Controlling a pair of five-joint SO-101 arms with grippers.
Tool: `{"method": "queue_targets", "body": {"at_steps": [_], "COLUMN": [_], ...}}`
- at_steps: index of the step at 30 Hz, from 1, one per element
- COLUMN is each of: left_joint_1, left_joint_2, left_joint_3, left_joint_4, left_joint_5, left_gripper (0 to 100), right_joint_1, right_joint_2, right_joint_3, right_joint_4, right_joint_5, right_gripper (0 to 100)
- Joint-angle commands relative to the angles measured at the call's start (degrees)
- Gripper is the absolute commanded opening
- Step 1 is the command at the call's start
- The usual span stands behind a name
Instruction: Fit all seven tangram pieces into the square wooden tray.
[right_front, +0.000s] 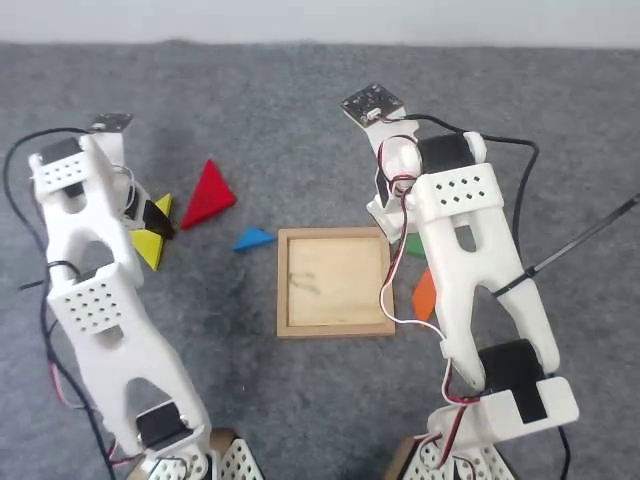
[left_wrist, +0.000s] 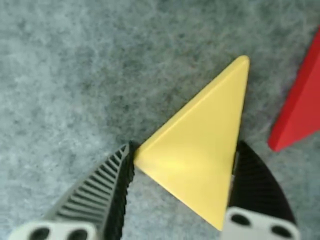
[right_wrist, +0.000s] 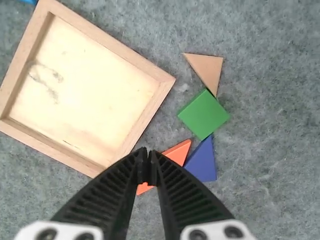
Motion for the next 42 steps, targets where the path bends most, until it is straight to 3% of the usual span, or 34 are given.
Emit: {"method": "queue_targets", "body": {"at_steps": [1,17,21,26,42], "left_joint_1": [1.76,1.76,1.76,1.76,1.41], "left_joint_2": [-0.09,-0.35,-0.53,-0.62,-8.35], "left_joint_3": [-0.75,-0.75,-0.75,-0.84,-5.41], "left_joint_4": [1.32,2.46,2.46,2.64,13.1], "left_joint_5": [-0.88,-2.64,-2.55,-2.55,-2.9], "left_gripper": [23,22,18,21,21], "right_joint_1": [0.75,0.75,0.75,0.75,0.75], "right_joint_2": [-0.4,-0.4,-0.4,-0.4,-0.57], "right_joint_3": [-0.35,-0.35,-0.35,-0.35,-0.35], "right_joint_4": [-0.66,-0.84,-0.75,-0.66,-0.4], "right_joint_5": [0.62,0.62,0.62,0.62,0.7], "right_gripper": [1.8,1.9,1.9,1.9,1.9]}}
